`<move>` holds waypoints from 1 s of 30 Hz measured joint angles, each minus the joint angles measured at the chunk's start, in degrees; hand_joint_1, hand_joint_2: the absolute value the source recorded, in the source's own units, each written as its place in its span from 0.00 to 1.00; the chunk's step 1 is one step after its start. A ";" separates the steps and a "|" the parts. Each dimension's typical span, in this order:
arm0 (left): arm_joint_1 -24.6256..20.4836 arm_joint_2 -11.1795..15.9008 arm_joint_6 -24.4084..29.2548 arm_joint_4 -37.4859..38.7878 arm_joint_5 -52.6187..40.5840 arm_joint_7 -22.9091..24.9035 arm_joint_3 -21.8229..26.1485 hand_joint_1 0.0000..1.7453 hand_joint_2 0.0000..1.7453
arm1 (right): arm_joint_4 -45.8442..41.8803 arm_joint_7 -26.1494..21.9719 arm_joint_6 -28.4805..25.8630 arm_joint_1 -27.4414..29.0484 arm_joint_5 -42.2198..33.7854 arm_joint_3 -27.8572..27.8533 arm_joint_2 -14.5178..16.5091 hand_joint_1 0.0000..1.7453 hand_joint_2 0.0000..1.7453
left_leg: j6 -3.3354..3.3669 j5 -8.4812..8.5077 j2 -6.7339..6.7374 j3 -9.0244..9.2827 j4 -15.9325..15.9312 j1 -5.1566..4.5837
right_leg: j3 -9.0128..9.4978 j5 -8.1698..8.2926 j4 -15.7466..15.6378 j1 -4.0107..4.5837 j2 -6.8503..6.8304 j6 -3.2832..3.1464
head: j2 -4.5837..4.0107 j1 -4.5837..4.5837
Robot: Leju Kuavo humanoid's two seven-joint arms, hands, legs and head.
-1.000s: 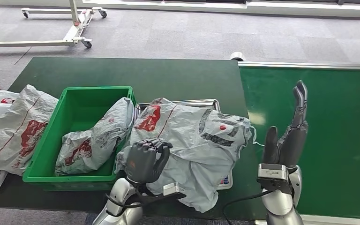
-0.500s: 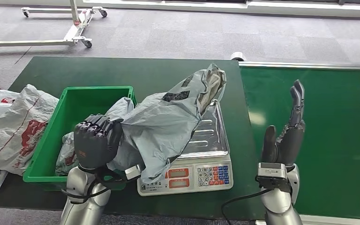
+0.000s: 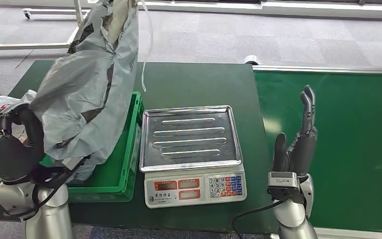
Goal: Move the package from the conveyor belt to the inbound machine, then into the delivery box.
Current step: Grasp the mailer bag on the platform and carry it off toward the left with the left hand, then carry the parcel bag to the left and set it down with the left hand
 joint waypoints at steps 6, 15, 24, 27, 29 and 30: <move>-2.63 -0.50 0.00 -2.08 0.44 0.41 6.75 1.00 1.00 | -0.01 0.01 -0.19 0.47 0.05 0.00 0.08 0.00 0.00 | 0.00 0.00 0.00 0.01 0.00 0.01 | 0.02 0.00 0.00 -0.04 -0.01 0.00 | 0.00 0.01; -4.78 -0.52 0.00 0.17 -4.25 0.01 11.34 1.00 1.00 | -0.02 -0.13 -0.55 0.91 -0.41 0.00 0.07 0.00 0.00 | 0.00 0.00 -0.01 0.01 0.00 0.00 | 0.00 0.00 0.00 -0.05 -0.02 0.00 | 0.00 0.01; -6.22 -1.77 0.00 3.18 -9.25 -0.16 12.93 1.00 1.00 | -0.02 -0.05 -0.15 1.10 -0.37 0.00 0.05 0.00 0.00 | 0.00 0.00 -0.01 0.01 0.00 0.00 | 0.00 0.00 0.00 -0.06 -0.02 0.00 | 0.00 0.00; -6.75 -2.13 0.00 4.28 -12.68 -0.23 13.12 1.00 1.00 | -0.08 0.07 -0.25 1.30 -0.12 0.00 0.05 0.00 0.00 | 0.00 0.00 -0.01 0.01 0.00 0.00 | -0.01 0.00 0.00 -0.06 -0.01 0.00 | 0.00 0.00; -7.08 -2.31 -0.01 5.20 -15.14 -0.01 13.14 1.00 1.00 | -0.14 0.14 -0.27 1.45 -0.09 0.00 0.05 0.00 0.00 | 0.00 0.00 -0.01 0.01 0.00 0.00 | -0.01 0.00 0.00 -0.06 -0.01 0.00 | 0.00 0.01; -7.18 -2.38 -0.01 5.68 -16.40 0.39 13.15 1.00 1.00 | -0.14 0.21 -0.27 1.52 -0.06 0.00 0.05 0.00 0.00 | 0.00 0.00 0.00 0.02 0.00 0.00 | -0.02 0.00 0.00 -0.06 0.00 0.00 | 0.00 0.01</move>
